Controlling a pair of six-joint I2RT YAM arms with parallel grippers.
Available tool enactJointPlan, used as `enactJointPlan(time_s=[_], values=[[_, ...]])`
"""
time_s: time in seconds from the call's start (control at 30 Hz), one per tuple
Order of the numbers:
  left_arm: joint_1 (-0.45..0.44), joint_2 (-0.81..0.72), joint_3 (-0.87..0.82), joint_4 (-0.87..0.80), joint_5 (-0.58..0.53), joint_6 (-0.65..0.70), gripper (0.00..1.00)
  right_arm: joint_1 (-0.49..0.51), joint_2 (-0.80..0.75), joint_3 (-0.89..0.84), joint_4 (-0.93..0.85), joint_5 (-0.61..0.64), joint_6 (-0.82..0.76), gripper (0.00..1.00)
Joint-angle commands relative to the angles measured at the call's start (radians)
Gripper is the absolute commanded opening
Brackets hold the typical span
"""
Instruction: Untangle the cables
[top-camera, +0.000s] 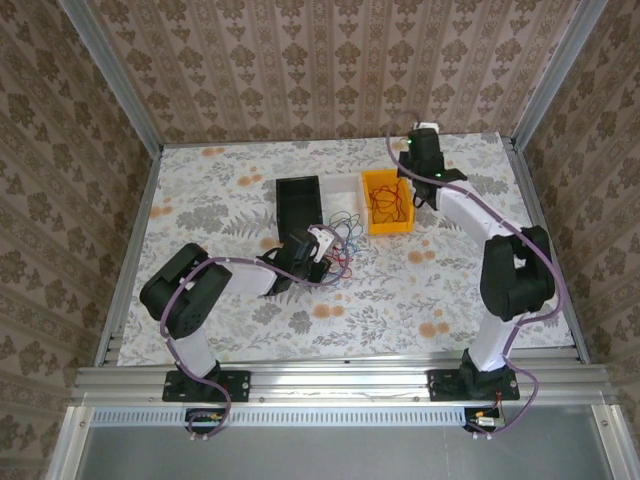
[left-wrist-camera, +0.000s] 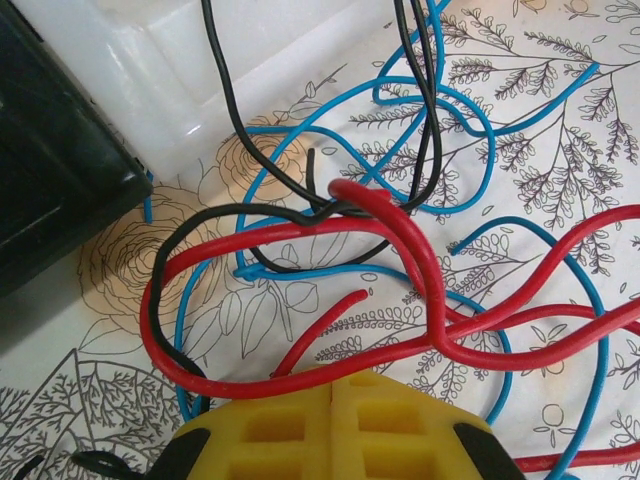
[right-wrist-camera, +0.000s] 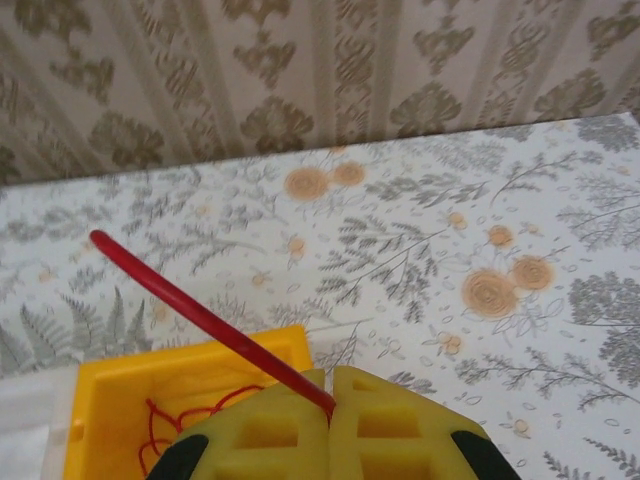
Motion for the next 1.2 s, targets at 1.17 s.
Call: enactJointPlan(time_s=[1.17], values=[[-0.01, 0.05, 0.027, -0.101, 0.007, 0.006, 0.0, -0.01, 0.367, 0.158, -0.158, -0.333, 0.042, 0.01]])
